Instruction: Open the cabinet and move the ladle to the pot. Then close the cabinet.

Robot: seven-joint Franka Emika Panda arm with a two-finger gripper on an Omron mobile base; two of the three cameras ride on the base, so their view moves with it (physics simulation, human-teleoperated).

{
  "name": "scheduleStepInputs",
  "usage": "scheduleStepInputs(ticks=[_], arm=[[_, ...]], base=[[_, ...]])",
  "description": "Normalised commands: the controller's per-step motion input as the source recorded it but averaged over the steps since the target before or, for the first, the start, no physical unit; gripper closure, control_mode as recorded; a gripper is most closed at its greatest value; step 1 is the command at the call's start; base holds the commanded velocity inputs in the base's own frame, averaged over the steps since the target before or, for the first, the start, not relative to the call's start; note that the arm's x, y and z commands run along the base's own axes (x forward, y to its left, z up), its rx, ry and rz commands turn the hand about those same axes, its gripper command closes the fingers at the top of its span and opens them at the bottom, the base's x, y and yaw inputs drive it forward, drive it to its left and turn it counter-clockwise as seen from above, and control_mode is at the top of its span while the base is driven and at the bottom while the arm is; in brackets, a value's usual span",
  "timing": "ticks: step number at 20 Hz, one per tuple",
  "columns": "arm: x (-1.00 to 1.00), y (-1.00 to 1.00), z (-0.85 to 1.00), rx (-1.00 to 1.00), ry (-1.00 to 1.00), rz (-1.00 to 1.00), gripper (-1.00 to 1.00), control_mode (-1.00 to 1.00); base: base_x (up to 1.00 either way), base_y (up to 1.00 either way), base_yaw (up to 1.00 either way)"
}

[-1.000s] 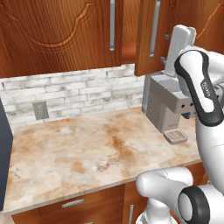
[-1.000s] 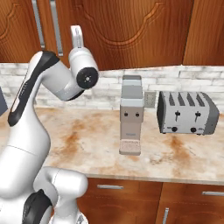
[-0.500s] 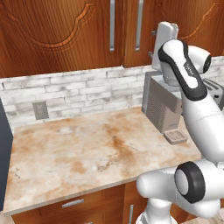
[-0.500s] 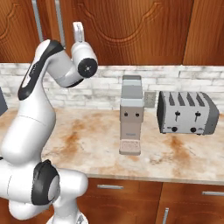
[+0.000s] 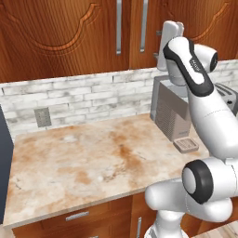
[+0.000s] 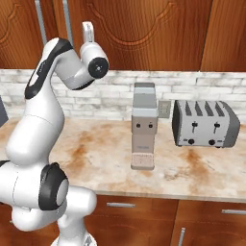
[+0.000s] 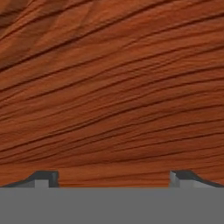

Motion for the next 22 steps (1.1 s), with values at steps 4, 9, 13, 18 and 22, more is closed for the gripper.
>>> scheduleStepInputs(ticks=[4,9,13,18,22], arm=[[0.43,0.23,0.02,-0.03,0.0,0.0,-1.0,-1.0],[-0.01,0.15,0.17,-0.09,-0.05,0.0,-1.0,-1.0],[-0.36,0.09,0.14,-0.15,-0.17,-0.01,-1.0,-1.0],[-0.76,0.0,0.23,-0.15,-0.3,-0.01,-1.0,-1.0],[-0.88,0.0,0.3,-0.14,-0.28,0.0,-1.0,-1.0]], base=[[0.0,0.0,0.0],[0.0,0.0,0.0],[0.0,0.0,0.0],[0.0,0.0,0.0],[0.0,0.0,0.0]])
